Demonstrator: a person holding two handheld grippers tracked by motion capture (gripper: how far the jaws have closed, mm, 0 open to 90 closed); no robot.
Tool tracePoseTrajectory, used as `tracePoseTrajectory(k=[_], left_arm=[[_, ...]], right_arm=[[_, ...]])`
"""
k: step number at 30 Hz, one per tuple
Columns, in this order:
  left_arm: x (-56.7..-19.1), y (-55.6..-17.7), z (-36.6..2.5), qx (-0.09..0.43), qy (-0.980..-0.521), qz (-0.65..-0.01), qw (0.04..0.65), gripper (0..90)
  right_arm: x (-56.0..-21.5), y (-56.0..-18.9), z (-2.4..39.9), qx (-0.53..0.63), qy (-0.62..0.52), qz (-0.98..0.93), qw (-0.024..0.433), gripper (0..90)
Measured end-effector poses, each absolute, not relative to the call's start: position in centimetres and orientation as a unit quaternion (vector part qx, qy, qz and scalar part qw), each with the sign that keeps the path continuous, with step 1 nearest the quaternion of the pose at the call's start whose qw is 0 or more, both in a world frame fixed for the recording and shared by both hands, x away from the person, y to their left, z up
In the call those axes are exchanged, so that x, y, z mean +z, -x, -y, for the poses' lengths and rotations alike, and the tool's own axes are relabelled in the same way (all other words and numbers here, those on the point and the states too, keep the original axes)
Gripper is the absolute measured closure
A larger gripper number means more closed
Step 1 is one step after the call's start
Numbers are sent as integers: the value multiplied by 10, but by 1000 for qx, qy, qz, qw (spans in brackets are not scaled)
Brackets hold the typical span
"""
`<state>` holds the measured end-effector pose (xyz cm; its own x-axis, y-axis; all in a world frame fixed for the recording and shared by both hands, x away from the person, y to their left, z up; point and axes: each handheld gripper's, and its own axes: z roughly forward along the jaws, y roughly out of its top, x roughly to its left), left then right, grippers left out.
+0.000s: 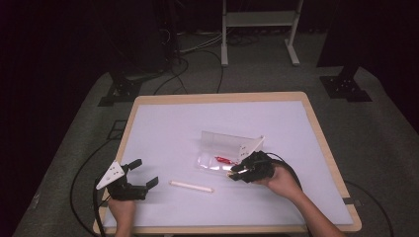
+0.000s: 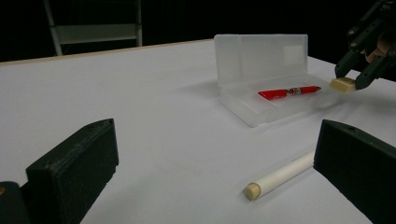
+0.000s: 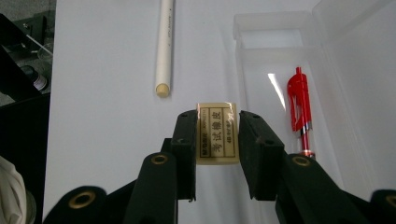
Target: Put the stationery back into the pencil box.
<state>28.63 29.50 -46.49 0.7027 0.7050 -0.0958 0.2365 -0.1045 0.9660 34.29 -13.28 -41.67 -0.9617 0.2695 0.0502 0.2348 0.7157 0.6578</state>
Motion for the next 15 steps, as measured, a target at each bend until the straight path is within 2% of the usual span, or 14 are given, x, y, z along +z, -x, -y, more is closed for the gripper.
tracePoseTrajectory(k=[15], left_arm=[[-465, -286, -295, 201, -717, -327, 582, 0]], right_arm=[[-409, -356, 121, 351, -136, -926, 25, 676]])
